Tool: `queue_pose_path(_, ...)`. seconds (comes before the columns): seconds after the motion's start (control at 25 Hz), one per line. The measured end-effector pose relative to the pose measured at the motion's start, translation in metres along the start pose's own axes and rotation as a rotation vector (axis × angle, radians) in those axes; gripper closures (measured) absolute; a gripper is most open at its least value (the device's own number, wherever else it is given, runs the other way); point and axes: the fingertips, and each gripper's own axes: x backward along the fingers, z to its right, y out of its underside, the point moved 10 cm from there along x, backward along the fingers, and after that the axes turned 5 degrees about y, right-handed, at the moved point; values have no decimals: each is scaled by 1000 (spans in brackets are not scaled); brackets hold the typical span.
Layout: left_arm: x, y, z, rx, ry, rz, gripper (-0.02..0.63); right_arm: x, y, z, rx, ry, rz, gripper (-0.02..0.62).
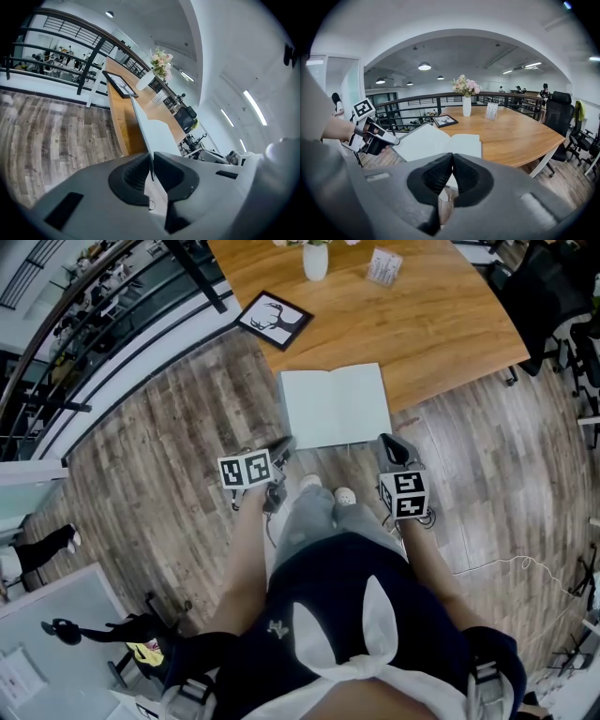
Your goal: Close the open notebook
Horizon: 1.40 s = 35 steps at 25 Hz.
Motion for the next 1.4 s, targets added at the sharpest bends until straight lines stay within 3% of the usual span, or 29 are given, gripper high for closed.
queue_pose_path(0.8,-10,-19,36,-73,111,-5,563,1,-3,10,-30,12,18,597)
queue_pose_path(1.4,-23,-22,52,-77,168,-7,563,4,2,17,-40,13,11,597)
